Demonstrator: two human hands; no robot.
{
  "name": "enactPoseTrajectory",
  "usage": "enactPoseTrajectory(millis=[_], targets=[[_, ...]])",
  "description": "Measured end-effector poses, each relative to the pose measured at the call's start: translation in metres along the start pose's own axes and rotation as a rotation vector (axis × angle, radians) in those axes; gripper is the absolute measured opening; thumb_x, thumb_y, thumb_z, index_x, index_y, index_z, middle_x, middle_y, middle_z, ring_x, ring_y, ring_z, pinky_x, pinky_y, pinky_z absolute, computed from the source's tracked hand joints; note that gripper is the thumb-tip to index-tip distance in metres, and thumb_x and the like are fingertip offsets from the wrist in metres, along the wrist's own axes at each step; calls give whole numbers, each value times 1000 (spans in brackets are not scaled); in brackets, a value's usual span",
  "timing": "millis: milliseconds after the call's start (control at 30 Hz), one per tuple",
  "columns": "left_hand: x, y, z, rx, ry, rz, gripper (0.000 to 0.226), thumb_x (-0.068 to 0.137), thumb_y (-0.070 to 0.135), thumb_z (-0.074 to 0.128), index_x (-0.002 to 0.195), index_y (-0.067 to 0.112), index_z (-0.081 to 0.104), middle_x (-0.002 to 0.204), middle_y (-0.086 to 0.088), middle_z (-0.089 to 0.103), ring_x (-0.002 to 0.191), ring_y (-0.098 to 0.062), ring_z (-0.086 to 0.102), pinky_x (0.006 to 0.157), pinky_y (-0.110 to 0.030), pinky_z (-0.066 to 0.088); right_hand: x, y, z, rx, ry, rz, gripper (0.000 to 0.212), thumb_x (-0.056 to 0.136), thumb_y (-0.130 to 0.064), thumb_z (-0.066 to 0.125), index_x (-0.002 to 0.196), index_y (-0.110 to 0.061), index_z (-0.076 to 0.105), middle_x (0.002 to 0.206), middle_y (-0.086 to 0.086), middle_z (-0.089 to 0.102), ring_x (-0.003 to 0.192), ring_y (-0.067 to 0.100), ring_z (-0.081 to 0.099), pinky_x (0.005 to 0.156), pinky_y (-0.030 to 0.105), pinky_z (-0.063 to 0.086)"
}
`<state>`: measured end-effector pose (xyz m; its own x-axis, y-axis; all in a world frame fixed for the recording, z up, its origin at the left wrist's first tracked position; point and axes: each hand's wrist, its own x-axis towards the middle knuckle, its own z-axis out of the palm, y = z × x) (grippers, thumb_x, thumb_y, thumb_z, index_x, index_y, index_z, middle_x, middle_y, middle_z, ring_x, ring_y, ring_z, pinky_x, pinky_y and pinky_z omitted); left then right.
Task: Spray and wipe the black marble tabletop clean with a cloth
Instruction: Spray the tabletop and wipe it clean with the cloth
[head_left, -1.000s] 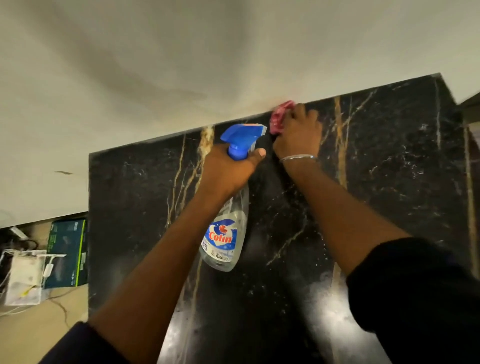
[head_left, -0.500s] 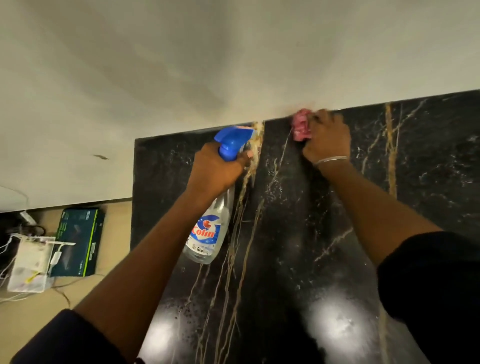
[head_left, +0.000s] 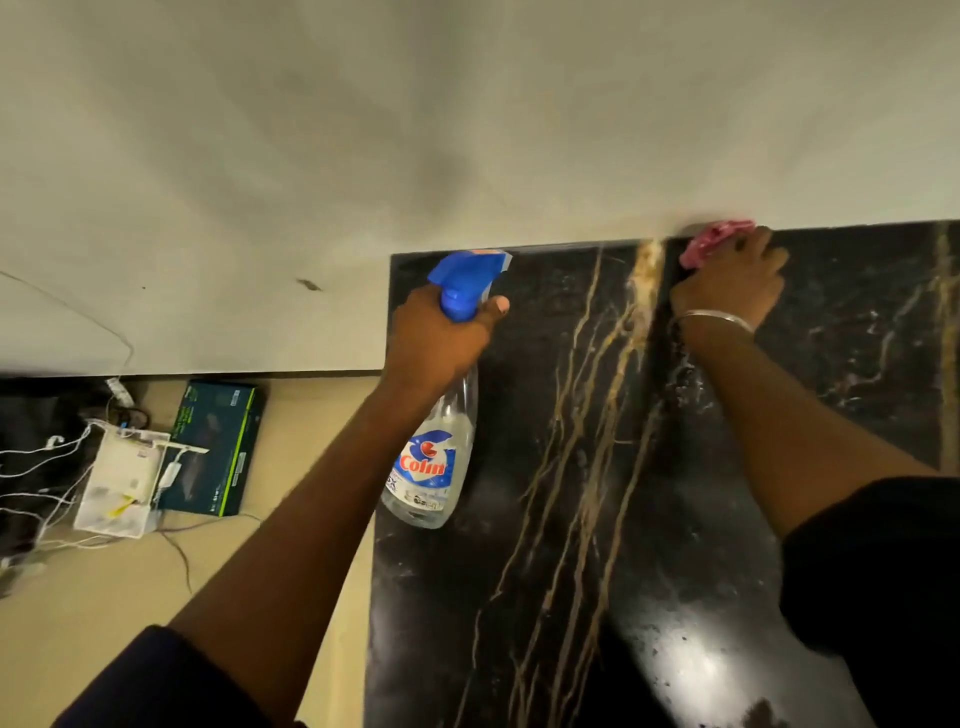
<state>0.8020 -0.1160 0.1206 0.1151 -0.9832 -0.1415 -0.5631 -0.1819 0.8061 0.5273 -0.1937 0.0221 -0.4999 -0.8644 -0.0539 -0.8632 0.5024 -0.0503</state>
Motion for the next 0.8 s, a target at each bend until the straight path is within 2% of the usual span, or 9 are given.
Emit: enactPoseTrajectory(millis=[133,267,400,500,667,800], targets=[[9,-31,-47,4,28,-46,22,86,36,65,88,17,55,65,6,54,59,-10,53,62,-17,43,-68,-96,7,-19,-28,-202,64,78,-27,66,133,0,46,137,22,43,119,43,43,92,47,44],[10,-60,-92,16,61,-49,23,86,36,65,84,16,54,61,5,52,56,-9,51,60,-17,43,-136,-204,15,59,-55,-466,55,77,-16,65,129,-2,49,130,17,47,109,35,47,86,42,47],[0,-92,-135,4,102,-92,26,85,37,66,82,14,54,59,2,52,56,-14,53,63,-28,49,-174,-281,22,89,-84,-611,56,83,-17,66,133,-6,45,132,12,45,114,30,46,93,39,45],[-12,-113,-161,-22,100,-130,29,84,39,66,82,13,54,60,0,53,57,-18,55,65,-37,53,-175,-290,24,-24,-71,-757,60,79,-18,70,133,-11,46,133,9,45,120,32,43,99,42,42],[-41,-128,-170,-47,80,-134,28,85,33,68,91,7,59,66,-5,56,59,-12,52,63,-21,45,-170,-257,27,-11,-100,-854,61,75,-10,65,132,-21,47,137,2,42,118,33,40,98,41,41],[-61,-129,-161,-102,62,-133,29,84,30,69,93,4,60,72,-12,60,63,-15,54,65,-23,46,-219,-218,30,0,-113,-912,60,76,-14,68,133,-23,48,134,1,44,114,29,42,97,38,43]])
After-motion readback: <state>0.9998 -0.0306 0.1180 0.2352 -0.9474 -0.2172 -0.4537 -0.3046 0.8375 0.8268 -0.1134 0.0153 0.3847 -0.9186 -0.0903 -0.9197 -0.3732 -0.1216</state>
